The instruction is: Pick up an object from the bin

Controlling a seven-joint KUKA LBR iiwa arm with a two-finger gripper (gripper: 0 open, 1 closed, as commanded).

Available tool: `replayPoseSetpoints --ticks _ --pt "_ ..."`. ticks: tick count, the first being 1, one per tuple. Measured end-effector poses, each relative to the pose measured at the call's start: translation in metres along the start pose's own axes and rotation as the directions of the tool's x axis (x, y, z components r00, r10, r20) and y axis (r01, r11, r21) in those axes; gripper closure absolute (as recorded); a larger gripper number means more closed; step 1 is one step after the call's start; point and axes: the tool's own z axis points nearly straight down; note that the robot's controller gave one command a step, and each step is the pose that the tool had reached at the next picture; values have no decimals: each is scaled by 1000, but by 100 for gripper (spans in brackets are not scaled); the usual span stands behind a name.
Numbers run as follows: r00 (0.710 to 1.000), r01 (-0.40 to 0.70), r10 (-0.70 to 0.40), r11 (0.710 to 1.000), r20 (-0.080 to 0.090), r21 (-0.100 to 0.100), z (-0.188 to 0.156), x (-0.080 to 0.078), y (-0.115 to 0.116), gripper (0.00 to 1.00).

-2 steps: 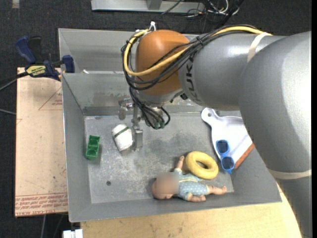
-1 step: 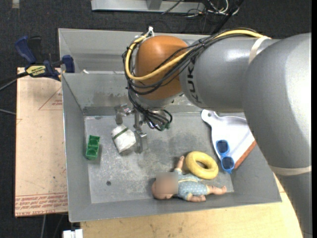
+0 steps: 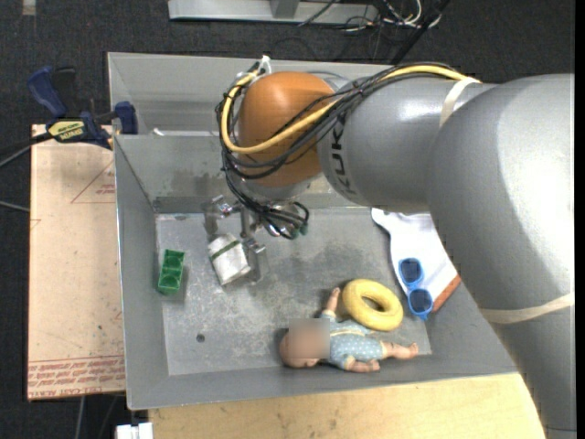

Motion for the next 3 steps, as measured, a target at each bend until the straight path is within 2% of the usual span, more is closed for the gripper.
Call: replayPoseSetpoints --ticks 1,3 --pt "990 138 -138 990 6 -2 18 -1 5 100" --pt "990 138 -138 990 2 -4 15 0 5 100"
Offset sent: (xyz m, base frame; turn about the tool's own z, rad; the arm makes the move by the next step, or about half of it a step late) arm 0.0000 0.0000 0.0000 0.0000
